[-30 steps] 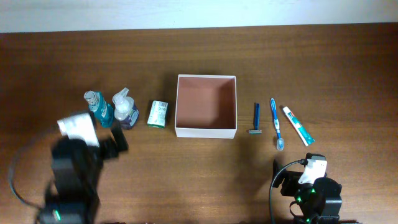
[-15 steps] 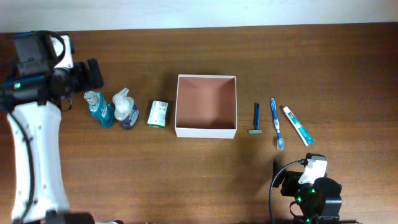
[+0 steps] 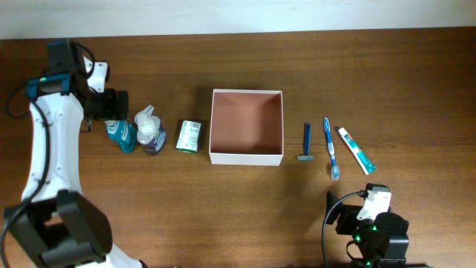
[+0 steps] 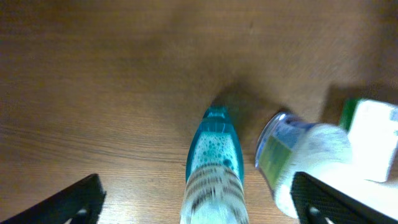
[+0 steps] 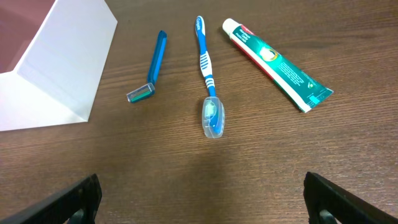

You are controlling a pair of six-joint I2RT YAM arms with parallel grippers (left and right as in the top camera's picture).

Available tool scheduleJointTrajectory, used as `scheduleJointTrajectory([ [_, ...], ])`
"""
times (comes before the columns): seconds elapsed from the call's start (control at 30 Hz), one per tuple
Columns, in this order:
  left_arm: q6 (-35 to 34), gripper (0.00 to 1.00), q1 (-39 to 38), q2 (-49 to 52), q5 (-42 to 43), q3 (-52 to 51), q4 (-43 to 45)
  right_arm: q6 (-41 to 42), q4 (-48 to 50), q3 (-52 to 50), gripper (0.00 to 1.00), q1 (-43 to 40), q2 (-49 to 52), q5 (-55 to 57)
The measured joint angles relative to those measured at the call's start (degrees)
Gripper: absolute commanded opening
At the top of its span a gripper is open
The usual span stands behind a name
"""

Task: Pack container
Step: 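Reach the left gripper to the teal mouthwash bottle and grasp it, then carry the mouthwash bottle into the box and release it upright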

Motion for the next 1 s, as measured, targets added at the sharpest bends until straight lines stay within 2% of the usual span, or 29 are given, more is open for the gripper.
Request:
scheduleJointTrajectory([
  [0.07, 0.4, 0.89, 0.0, 2.0, -0.2, 0.0, -0.3, 0.0, 0.0, 0.0, 0.99, 0.0, 0.0, 0.0],
  [0.27, 1.2, 0.64, 0.0, 6.1, -2.1, 0.0, -0.3, 0.0, 0.0, 0.0, 0.99, 0.0, 0.0, 0.0],
  [0.4, 1.6, 0.40, 0.0, 6.1, -3.0, 0.0, -0.3, 0.0, 0.0, 0.0, 0.99, 0.0, 0.0, 0.0],
  [0.53, 1.6, 0.21, 0.0, 6.1, -3.4, 0.1, -0.5, 0.0, 0.0, 0.0, 0.99, 0.0, 0.0, 0.0],
  [0.7, 0.8, 0.18, 0.0, 6.2, -4.3, 2.4, -4.8, 0.0, 0.0, 0.0, 0.99, 0.0, 0.0, 0.0],
  [0.77, 0.1, 0.12, 0.0, 6.2, -4.9, 4.9, -6.9, 0.0, 0.0, 0.0, 0.99, 0.0, 0.0, 0.0],
  [0.93, -1.9, 0.00, 0.0, 6.2, -5.3, 17.2, -12.6, 0.0, 0.0, 0.0, 0.99, 0.0, 0.0, 0.0],
  [1.0, -2.6, 0.01, 0.0, 6.2, -5.4, 22.4, -15.7, 0.0, 0.0, 0.0, 0.99, 0.0, 0.0, 0.0],
])
